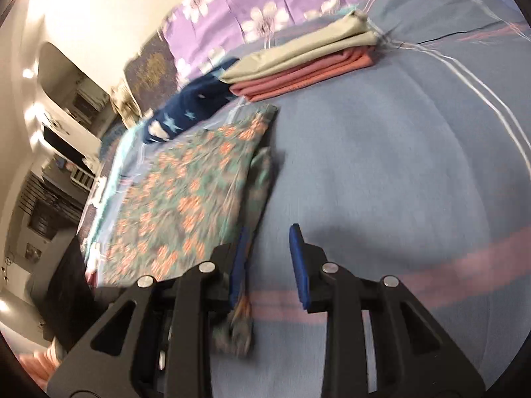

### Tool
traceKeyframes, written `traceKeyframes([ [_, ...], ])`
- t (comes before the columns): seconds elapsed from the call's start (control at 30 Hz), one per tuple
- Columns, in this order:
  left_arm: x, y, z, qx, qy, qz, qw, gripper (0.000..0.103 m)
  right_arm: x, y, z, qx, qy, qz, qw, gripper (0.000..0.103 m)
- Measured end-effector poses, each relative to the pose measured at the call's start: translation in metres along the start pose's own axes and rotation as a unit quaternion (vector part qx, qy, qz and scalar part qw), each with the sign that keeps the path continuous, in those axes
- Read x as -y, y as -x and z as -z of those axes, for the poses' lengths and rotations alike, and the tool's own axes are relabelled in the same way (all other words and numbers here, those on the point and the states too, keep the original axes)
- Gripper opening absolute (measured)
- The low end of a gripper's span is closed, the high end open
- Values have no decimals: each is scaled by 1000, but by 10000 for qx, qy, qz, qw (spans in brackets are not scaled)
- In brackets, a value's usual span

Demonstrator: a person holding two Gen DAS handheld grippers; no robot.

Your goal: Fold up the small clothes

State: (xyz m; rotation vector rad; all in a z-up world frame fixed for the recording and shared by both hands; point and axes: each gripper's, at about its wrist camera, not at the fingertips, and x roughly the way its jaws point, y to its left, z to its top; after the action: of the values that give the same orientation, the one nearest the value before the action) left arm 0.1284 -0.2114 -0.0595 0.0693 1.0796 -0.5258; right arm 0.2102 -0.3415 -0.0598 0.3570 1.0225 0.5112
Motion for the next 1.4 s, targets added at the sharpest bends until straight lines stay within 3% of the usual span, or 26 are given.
traceKeyframes([
  [0.1,3,0,0,0,-84,-55,9999,15,-5,-28,-21,-201,207,295,9991,29],
  [0.17,4,0,1,1,-131,-59,9999,15,-7,-43,-30,-265,252,73,9993,39],
  [0.23,5,0,1,0,-133,-8,9999,15,-15,-50,-34,-292,357,-50,9989,43],
  [0.27,4,0,1,1,-131,24,9999,14,-20,-54,-35,-326,445,-34,9985,30],
  [0.3,4,0,1,0,-140,74,9999,13,-26,-58,-39,-347,540,97,9979,9],
  [0.33,4,1,1,6,-153,106,9998,11,-31,-57,-43,-252,583,250,9977,3],
  [0.43,4,2,2,81,-262,198,9994,8,-47,-35,-55,368,669,181,9969,2],
  [0.47,5,1,3,84,-333,247,9991,7,-49,-34,-58,480,739,340,9955,2],
  [0.6,10,-1,6,128,-467,372,9981,7,-30,-69,-59,180,785,1288,9884,0],
  [0.73,1,1,8,260,-304,775,9962,11,-12,-50,-48,368,307,911,9947,0],
  [0.87,-3,2,10,343,-228,1090,9932,22,-41,-4,-26,620,743,338,9947,4],
  [1.0,6,13,17,364,-392,1317,9898,26,-70,9,2,281,1178,-389,9919,15],
  [1.1,13,32,30,327,-557,1691,9835,34,-71,7,29,104,1227,-217,9921,16],
  [1.2,6,55,54,480,-620,1498,9856,38,-60,6,53,10,984,-189,9950,16],
  [1.3,-25,80,79,718,-218,1094,9912,38,-62,6,81,-57,1003,-253,9946,16],
  [1.33,-34,85,85,779,-112,958,9923,38,-61,5,90,-100,1076,-21,9941,16],
  [1.37,-53,97,97,902,135,666,9936,39,-59,1,101,-112,1225,478,9912,9],
  [1.4,-67,106,106,969,329,494,9935,39,-60,0,104,-34,1269,663,9897,3],
])
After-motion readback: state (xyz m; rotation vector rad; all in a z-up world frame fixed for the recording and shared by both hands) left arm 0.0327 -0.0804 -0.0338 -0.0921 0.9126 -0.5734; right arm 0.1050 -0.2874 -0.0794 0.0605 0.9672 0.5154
